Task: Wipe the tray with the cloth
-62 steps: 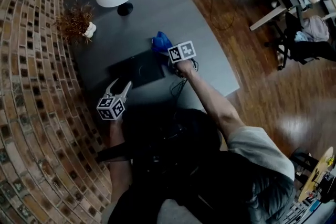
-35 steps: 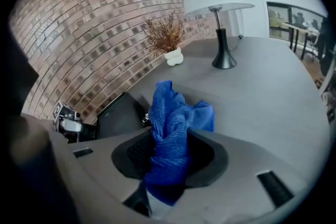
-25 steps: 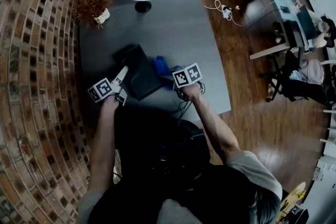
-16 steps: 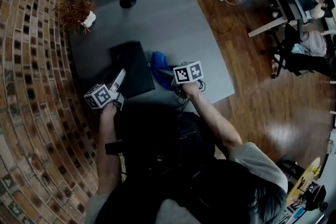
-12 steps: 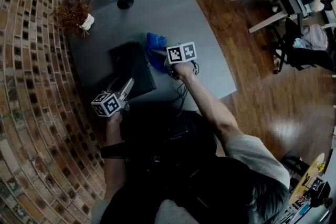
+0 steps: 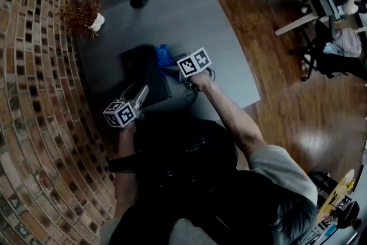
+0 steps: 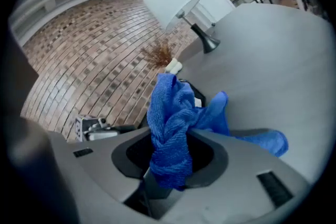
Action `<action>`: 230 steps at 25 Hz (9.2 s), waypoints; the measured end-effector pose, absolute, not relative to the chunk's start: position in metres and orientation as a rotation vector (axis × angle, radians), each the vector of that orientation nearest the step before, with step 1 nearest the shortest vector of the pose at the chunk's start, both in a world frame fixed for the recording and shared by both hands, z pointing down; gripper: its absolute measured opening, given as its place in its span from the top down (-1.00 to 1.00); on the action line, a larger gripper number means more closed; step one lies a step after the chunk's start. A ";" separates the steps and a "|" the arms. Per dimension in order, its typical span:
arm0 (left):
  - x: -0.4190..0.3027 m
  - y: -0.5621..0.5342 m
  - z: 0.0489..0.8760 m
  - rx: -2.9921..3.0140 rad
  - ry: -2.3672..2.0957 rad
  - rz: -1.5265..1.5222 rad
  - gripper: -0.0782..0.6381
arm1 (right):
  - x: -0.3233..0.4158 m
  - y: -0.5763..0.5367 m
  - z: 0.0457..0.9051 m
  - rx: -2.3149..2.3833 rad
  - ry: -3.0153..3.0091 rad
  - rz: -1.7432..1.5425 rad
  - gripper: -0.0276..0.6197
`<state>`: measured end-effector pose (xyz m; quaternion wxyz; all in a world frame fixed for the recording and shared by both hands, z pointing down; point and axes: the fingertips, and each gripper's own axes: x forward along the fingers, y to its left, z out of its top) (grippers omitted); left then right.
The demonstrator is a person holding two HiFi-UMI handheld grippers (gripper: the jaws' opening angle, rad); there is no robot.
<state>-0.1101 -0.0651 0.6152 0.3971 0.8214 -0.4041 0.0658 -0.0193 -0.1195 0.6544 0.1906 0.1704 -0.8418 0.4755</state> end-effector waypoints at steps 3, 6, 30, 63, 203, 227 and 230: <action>-0.112 -0.064 0.616 2.070 -1.032 0.164 0.15 | 0.004 -0.130 0.653 0.527 -2.357 1.272 0.49; -0.113 -0.064 0.617 2.066 -1.039 0.161 0.15 | 0.022 -0.199 0.647 0.820 -2.395 1.280 0.49; -0.107 -0.060 0.618 2.075 -1.056 0.189 0.16 | -0.025 -0.213 0.685 0.698 -2.296 1.269 0.50; -0.120 -0.068 0.615 2.028 -1.144 0.070 0.17 | 0.014 -0.111 0.687 0.750 -2.249 1.237 0.49; -0.019 -0.031 0.627 2.458 -0.905 0.731 0.17 | 0.074 -0.152 0.531 0.923 -2.139 0.181 0.44; -0.014 -0.031 0.620 2.464 -0.918 0.722 0.19 | -0.019 -0.144 0.690 0.064 -1.932 -0.165 0.46; -0.015 -0.030 0.620 2.463 -0.920 0.723 0.19 | -0.016 -0.180 0.683 0.225 -1.945 -0.144 0.45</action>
